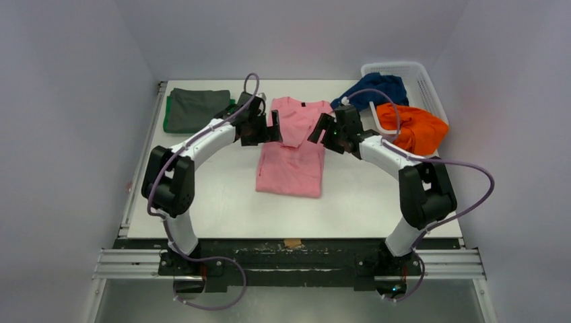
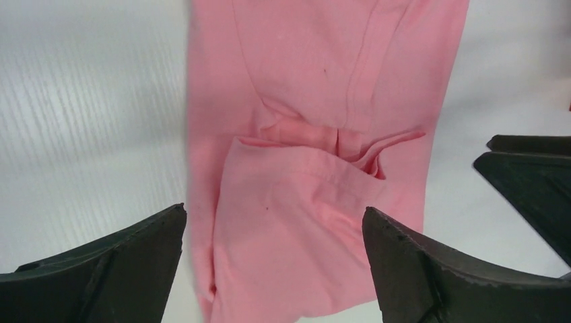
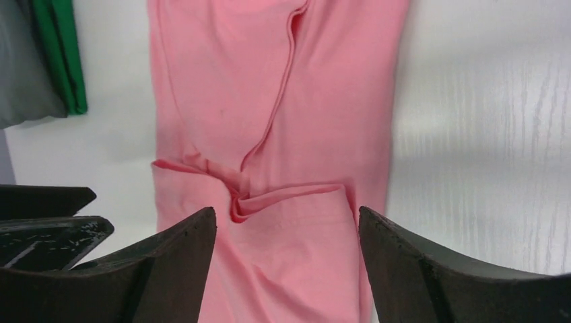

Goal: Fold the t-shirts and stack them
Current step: Fold the folded rectangular tshirt in 1/3 of the way, then grab one side of the 2/3 rectangular tshirt with both arms

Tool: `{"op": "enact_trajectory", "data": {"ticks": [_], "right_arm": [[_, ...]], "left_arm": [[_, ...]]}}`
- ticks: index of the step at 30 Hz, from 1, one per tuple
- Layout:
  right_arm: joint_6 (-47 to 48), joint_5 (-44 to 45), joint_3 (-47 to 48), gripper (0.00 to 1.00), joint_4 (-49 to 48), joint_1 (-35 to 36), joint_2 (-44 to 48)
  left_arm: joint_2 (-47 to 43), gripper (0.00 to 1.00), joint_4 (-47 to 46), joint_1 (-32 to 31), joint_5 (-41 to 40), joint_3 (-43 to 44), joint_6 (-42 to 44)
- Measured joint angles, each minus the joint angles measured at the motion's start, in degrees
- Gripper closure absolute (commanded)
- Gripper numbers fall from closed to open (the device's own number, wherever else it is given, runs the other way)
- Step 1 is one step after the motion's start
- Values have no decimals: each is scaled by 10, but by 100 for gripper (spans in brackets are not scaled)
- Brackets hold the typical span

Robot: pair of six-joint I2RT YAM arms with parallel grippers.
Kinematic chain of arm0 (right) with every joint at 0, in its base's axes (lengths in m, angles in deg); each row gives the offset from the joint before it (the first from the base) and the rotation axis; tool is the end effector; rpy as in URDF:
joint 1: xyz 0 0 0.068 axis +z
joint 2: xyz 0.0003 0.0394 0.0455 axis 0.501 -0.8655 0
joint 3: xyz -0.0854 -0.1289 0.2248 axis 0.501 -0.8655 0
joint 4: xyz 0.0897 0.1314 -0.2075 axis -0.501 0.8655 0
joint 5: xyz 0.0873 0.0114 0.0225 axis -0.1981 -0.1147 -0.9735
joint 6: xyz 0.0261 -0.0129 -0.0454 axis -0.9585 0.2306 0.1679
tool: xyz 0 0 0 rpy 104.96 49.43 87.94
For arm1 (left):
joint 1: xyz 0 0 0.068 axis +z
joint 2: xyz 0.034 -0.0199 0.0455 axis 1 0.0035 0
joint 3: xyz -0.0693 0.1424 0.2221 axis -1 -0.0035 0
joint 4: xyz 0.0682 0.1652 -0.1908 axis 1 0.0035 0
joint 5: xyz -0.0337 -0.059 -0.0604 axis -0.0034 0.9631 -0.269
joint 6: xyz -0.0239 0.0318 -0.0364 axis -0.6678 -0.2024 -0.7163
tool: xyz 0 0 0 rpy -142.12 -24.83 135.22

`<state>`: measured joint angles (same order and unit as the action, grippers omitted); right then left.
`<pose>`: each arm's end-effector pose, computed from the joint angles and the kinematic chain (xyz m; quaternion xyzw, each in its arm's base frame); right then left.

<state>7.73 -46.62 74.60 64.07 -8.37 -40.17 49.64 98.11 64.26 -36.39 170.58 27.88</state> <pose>0.3476 0.1409 0.2101 0.1402 0.9054 0.2336 0.3256 0.3715 -0.1813 0.2369 -0.0355 0.9426 -0.1979 0.2665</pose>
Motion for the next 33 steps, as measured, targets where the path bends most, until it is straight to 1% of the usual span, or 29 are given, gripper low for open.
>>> {"op": "enact_trajectory", "data": {"ticks": [4,7,10,12,15,17,19,20,22,27,33], "right_arm": [[17,2,-35,23,-11,3,58],[27,-3,-101,23,-22,9,111],[31,-19,-193,25,-27,18,166],[31,-30,-240,27,-26,26,186],[30,-41,-282,32,-24,42,194],[28,-48,-286,37,-35,51,191],[25,-49,-287,45,-43,59,184],[24,-49,-287,47,-47,62,181],[23,-43,-286,52,-52,73,174],[24,-28,-284,54,-52,97,168],[19,-17,-284,55,-51,104,169]], "left_arm": [[-69,0,-6,4,3,-74,-2],[-146,0,-24,4,19,-165,-11],[-206,0,-51,4,37,-263,-29],[-223,5,-70,4,51,-320,-42],[-218,17,-82,4,62,-377,-57],[-211,25,-91,4,65,-384,-65],[-195,37,-108,4,66,-378,-68],[-184,44,-118,4,68,-371,-71],[-168,51,-134,4,75,-366,-75],[-155,51,-159,6,91,-369,-79],[-166,52,-177,6,90,-387,-81]]}}
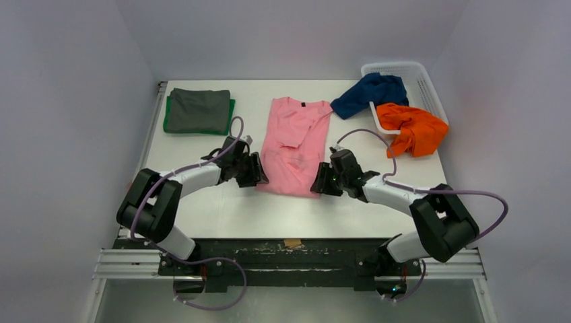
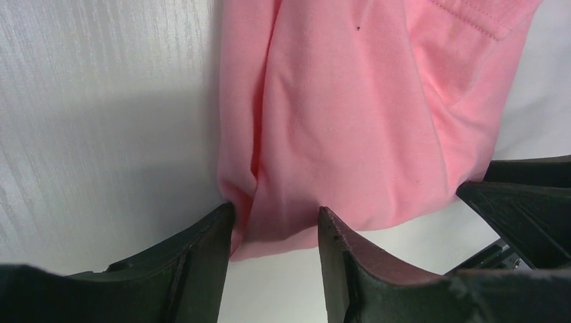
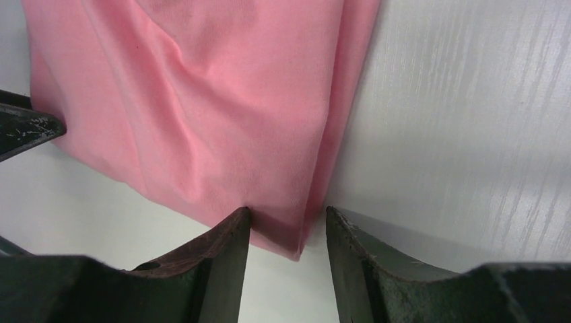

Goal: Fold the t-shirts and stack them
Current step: Grab one side of the 2/3 rectangular tshirt with both arms

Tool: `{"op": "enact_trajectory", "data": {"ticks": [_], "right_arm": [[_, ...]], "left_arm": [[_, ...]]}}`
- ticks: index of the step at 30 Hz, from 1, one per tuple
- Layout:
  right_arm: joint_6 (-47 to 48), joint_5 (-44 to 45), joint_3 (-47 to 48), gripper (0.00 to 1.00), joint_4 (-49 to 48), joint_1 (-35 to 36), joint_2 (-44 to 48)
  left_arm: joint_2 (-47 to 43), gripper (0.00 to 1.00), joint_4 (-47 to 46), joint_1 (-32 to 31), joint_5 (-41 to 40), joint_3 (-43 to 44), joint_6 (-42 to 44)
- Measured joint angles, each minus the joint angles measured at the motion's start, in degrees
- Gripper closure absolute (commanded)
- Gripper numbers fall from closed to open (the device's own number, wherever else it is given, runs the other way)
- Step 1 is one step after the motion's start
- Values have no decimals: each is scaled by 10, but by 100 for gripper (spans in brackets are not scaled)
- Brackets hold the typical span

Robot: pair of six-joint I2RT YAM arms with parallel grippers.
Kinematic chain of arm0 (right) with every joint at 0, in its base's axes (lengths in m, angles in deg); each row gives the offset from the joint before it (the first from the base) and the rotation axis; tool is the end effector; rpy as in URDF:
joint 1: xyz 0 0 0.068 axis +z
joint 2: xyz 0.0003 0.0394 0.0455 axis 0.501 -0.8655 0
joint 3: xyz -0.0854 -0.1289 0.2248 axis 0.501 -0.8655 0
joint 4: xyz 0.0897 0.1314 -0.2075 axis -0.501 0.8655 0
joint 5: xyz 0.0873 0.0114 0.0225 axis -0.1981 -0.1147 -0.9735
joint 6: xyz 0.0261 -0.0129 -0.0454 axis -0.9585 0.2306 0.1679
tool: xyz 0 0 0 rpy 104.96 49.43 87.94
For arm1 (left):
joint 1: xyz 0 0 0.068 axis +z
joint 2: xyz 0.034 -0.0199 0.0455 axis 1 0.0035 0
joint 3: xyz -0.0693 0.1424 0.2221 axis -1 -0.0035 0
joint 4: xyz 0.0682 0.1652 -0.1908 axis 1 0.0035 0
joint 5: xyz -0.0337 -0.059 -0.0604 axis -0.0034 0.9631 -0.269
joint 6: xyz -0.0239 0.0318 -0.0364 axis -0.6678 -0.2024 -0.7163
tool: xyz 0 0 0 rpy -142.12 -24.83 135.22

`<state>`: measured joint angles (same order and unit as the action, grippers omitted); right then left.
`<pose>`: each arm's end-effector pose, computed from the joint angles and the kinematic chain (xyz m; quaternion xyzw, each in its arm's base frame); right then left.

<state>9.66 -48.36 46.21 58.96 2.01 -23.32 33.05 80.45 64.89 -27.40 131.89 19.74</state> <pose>0.2236 0.1442 0.1564 0.0400 0.9358 0.2387 0.2563 0.2648 -0.1328 0.1538 -0.0873 0.9453 -0.2577 0.1798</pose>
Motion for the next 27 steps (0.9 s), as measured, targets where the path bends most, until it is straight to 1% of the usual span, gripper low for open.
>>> {"op": "enact_trajectory", "data": {"ticks": [5,7,12,16,18,21,22,23,25,27], "right_arm": [[-5,0,-5,57,-1,3,3],[-7,0,-9,60,0,6,8],[-9,-3,-23,61,5,11,23],[-10,-3,-27,63,5,13,28],[-10,-2,-27,68,2,13,25],[-10,-2,-20,82,-4,13,11],[-11,-3,-18,87,-8,13,4],[-11,-3,-17,91,-11,13,1],[-11,-2,-18,100,-13,13,-2],[-9,-3,-18,100,-12,13,-2]], "left_arm": [[-16,52,1,-10,-16,-14,-2],[-28,52,13,-18,-28,-19,-4],[-66,52,48,-32,-49,-43,-13],[-68,53,52,-36,-56,-44,-15],[-58,63,58,-36,-57,-35,-15],[-32,79,56,-36,-52,-16,-15],[-24,86,51,-36,-49,-12,-16],[-20,100,45,-36,-48,-12,-15],[-14,100,39,-36,-50,-12,-17],[-11,100,32,-36,-48,-13,-17]]}}
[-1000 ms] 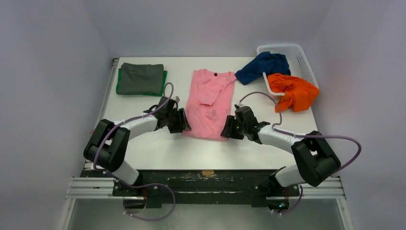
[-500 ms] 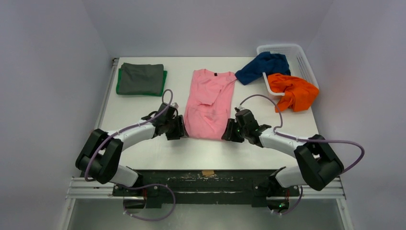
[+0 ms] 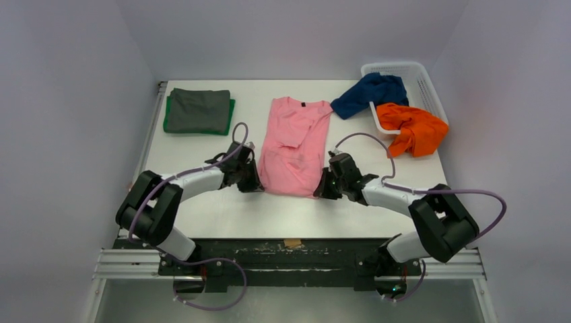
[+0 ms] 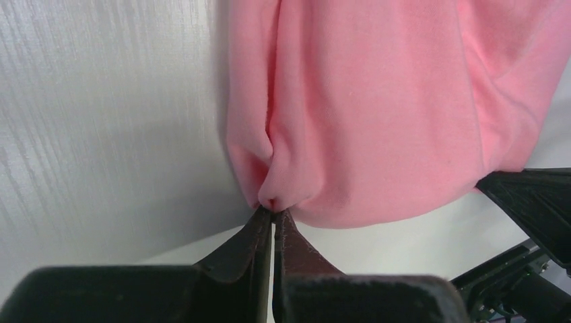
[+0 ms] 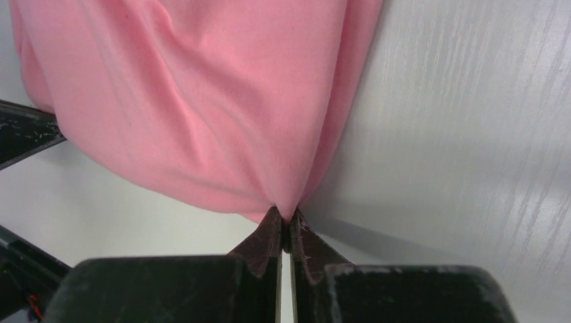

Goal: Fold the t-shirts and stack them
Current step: Grab one side of the 2/3 rectangular tshirt with both arms, then fold the long partially folded tshirt into a neat square

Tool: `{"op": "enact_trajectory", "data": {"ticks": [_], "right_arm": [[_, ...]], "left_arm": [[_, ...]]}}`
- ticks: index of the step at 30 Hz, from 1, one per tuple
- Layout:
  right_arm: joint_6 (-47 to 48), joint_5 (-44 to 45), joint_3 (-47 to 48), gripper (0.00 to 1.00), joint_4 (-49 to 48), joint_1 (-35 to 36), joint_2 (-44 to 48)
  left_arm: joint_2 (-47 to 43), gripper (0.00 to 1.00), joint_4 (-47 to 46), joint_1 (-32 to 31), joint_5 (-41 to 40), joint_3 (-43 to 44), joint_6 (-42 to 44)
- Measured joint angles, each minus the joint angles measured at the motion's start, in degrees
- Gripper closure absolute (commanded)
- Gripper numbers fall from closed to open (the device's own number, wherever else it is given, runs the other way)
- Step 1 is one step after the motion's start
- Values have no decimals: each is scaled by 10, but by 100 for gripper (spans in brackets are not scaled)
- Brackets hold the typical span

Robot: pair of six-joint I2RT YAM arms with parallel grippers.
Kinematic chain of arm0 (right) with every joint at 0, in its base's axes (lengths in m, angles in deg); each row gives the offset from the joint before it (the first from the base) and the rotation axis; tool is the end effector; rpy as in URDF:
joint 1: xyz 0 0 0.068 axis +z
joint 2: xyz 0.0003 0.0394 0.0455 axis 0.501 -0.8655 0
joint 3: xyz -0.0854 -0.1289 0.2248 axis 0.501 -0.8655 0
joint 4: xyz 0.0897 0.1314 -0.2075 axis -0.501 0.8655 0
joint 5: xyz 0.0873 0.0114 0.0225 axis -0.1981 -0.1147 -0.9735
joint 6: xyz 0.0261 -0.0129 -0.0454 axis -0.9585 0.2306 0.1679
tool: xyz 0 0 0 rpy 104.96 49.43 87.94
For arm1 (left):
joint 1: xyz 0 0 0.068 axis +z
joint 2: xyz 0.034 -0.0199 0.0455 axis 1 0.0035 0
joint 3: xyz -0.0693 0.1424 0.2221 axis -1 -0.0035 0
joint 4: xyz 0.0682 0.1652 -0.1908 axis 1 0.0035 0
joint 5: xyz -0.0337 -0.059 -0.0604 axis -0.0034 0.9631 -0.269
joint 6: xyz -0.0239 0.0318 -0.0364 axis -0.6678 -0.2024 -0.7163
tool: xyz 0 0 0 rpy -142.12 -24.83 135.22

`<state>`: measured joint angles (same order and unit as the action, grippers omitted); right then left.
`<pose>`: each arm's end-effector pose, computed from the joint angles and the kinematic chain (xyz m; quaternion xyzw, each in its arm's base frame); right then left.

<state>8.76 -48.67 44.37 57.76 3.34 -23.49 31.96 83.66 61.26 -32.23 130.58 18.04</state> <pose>0.2156 0.1466 0.1482 0.0360 0.9383 0.2418 0.2447 0.2478 -0.1416 0.1490 -0.0874 0.9575 -0.2178 0.1679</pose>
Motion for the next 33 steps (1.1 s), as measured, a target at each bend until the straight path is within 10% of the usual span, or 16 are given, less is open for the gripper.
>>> {"op": "enact_trajectory", "data": {"ticks": [21,33], "right_arm": [[-2,-118,-117,100,210,54,394],[-31,39,-1,100,201,40,304]], "left_arm": [[-481,100,119,-191,-67,-221,-103],[-330,100,137,-166,-136,-38,-39]]}}
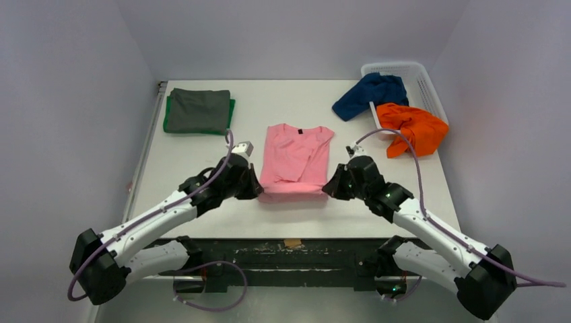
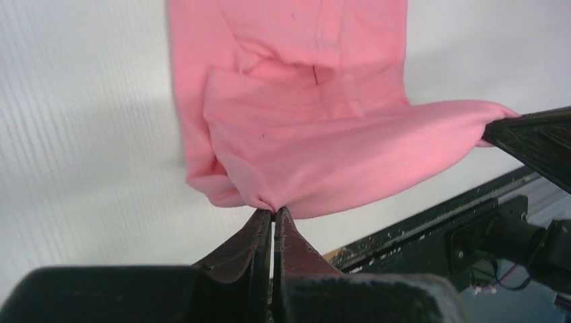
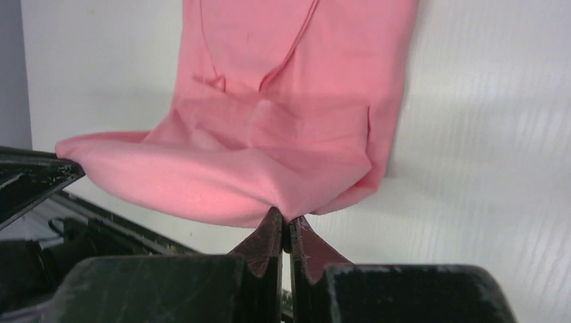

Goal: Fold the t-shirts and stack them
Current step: Fold the long partially folded tshirt into a neat square

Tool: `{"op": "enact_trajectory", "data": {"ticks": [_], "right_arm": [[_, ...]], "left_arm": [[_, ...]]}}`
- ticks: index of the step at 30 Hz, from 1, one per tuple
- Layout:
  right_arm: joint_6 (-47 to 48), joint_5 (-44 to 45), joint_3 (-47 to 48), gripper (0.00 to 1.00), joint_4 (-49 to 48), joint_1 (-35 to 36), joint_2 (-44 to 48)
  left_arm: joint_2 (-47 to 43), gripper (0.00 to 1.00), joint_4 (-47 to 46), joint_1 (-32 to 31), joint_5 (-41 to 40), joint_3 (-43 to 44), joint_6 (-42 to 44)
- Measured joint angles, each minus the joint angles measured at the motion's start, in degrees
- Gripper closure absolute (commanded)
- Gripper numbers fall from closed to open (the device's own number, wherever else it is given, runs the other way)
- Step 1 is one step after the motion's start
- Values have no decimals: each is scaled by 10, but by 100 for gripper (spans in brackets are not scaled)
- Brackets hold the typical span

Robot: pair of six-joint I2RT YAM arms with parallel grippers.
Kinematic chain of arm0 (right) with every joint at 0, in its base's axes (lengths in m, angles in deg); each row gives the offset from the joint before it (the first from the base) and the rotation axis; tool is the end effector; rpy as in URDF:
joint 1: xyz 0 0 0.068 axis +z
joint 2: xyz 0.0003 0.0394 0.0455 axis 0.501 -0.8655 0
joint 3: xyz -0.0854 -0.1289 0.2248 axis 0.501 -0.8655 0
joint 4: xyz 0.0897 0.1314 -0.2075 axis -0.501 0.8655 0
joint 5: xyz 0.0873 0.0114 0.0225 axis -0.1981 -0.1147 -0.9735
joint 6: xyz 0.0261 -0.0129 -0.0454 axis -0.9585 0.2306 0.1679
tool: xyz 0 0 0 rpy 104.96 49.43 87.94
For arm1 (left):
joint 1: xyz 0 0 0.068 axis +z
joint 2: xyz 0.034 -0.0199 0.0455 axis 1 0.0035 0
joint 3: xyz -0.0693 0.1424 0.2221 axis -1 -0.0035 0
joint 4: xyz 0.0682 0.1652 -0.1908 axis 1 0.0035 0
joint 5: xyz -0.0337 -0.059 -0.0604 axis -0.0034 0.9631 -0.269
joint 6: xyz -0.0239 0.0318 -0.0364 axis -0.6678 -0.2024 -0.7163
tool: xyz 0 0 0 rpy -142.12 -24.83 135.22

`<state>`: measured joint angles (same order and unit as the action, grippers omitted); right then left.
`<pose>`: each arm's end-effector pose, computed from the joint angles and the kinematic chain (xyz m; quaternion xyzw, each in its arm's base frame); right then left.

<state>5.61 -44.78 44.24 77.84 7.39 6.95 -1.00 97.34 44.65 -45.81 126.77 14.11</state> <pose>0.1509 0.1172 0.2314 0.0371 0.9050 0.2855 0.3132 0.1457 -0.1431 0.2435 -0.0165 0.9198 -0.2562 0.2966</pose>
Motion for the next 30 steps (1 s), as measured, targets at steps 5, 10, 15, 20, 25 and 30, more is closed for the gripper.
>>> {"op": "enact_trajectory", "data": {"ticks": [5,10,15,20,25,30], "right_arm": [[12,17,58,100,-38,-75,-72],[32,9,111,100,-64,-131,-153],[53,9,174,100,-89,-162,-223],[64,-18,215,100,-123,-197,-294],[71,-44,233,100,-167,-220,-375],[73,-66,264,100,-187,-239,-450]], "left_arm": [[96,100,-14,76,5,90,35],[185,100,-23,108,8,177,73],[288,100,-25,139,12,283,99],[381,100,-23,170,30,353,114],[457,100,-17,185,39,413,125],[532,100,-10,198,56,482,138]]}}
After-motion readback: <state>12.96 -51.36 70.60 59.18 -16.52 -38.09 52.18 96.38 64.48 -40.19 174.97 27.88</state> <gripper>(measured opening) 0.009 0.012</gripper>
